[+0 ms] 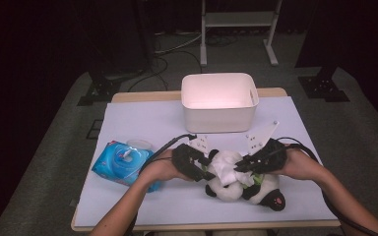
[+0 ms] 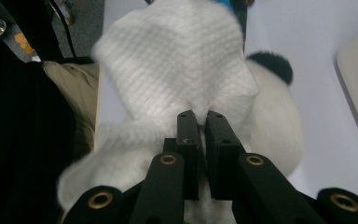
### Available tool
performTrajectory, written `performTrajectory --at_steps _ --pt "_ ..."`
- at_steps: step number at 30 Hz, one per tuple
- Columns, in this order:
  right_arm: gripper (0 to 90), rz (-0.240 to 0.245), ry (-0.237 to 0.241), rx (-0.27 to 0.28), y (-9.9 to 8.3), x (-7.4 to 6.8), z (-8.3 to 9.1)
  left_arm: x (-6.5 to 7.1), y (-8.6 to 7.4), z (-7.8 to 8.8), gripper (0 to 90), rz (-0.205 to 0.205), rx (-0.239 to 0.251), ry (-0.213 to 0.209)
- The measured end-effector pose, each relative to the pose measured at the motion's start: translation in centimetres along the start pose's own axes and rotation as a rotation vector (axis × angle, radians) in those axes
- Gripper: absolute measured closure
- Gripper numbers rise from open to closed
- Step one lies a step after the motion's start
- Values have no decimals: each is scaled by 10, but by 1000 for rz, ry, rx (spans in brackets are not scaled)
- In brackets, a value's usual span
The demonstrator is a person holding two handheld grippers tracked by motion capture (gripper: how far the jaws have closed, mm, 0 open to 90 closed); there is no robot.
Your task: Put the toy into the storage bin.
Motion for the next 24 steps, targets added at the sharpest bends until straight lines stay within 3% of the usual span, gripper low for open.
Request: performTrajectory --at_steps 4,8,14,19,24 --pt "841 -23 -4 -52 -16 2 -3 -1 -8 -6 471 20 6 -19" --pt "841 -38 -11 -34 -21 6 -3 0 -7 -8 467 13 11 -19" --pt "841 -34 -22 -14 -11 13 -8 2 -5 -14 472 0 3 -22" --pt "841 5 -24 -17 2 8 -12 -1 -8 -20 472 22 24 -17" --pt "841 22 0 -6 6 -3 -7 -2 -5 -24 468 24 30 -1"
Point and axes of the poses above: each handheld gripper's, and its own axes: z roughly backward along the jaws, y roughly out of its top, x roughly to its right, the point moved 2 cm from there along -z, roughly forward along the jaws, and after that the axes turned 10 degrees about -y, right-handed, at the moved point
